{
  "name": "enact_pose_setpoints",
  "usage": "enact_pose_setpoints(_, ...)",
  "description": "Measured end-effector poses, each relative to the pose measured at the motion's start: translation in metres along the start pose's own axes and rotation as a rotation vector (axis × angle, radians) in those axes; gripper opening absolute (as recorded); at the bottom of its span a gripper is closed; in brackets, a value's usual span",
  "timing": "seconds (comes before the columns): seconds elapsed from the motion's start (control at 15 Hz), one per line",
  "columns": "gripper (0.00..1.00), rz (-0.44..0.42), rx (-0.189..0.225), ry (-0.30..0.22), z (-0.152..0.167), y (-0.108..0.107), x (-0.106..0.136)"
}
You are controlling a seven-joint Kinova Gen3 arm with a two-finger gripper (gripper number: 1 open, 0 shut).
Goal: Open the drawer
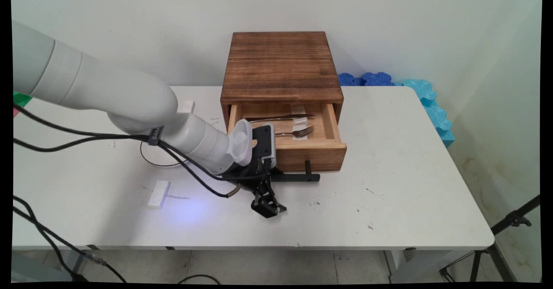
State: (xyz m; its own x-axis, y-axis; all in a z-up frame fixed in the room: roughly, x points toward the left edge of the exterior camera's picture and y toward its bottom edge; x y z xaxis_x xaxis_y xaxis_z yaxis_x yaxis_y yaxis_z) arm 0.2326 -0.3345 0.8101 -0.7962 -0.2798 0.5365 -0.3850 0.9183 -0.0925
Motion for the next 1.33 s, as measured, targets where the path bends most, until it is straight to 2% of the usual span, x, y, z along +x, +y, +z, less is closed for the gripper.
enact_pose_setpoints(1.33,1.0,0.04,-0.065,0.011,-0.012,0.061,-0.011)
